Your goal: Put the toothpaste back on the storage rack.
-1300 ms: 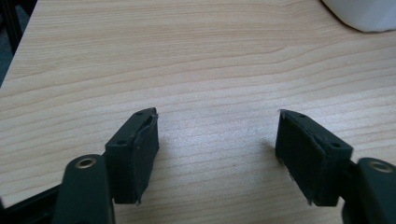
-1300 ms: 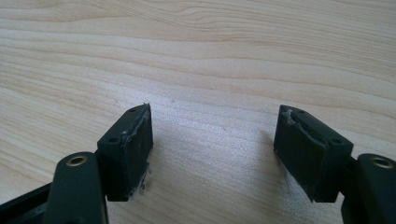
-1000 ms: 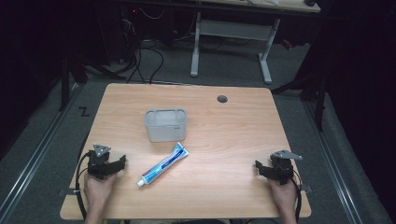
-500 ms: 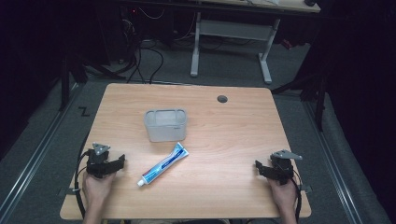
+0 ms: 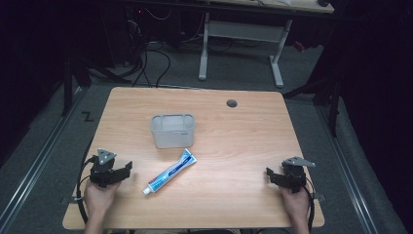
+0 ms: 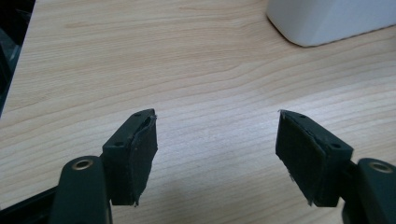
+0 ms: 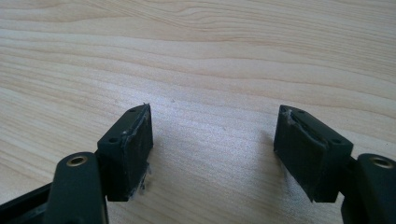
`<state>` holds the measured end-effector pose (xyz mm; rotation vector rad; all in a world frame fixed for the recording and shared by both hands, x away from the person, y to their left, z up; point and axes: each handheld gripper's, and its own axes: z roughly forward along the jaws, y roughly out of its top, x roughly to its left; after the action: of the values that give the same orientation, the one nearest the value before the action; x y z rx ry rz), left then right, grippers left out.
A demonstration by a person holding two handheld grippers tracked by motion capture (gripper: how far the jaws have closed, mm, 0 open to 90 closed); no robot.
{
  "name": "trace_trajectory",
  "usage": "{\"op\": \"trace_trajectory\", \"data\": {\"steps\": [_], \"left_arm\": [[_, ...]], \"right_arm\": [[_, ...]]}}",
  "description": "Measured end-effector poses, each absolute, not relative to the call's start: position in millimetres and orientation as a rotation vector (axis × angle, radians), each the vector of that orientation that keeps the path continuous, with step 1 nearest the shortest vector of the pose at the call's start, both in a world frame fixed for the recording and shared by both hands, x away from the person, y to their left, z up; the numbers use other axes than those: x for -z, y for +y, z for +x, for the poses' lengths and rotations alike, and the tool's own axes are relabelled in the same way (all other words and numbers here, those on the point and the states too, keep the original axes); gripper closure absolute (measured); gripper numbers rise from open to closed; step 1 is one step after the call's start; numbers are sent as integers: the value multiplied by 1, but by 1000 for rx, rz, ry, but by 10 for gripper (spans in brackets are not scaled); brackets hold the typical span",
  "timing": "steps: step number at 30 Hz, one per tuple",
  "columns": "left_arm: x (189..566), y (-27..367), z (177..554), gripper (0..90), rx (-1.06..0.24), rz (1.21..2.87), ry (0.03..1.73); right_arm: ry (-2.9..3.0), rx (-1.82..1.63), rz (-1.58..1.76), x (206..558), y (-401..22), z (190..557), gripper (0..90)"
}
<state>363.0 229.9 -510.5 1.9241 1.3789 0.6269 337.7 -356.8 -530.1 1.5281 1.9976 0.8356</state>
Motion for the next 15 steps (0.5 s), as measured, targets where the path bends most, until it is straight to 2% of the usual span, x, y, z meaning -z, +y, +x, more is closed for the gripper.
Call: {"op": "trace_trajectory", "data": {"steps": [7, 15], "left_arm": [[501, 223, 357, 298, -625, 1904, 1340], [489, 212, 354, 330, -567, 1944, 1294]], "right_arm": [[2001, -837, 1524, 530, -357, 338, 281], [2003, -837, 1520, 530, -357, 338, 279]]}}
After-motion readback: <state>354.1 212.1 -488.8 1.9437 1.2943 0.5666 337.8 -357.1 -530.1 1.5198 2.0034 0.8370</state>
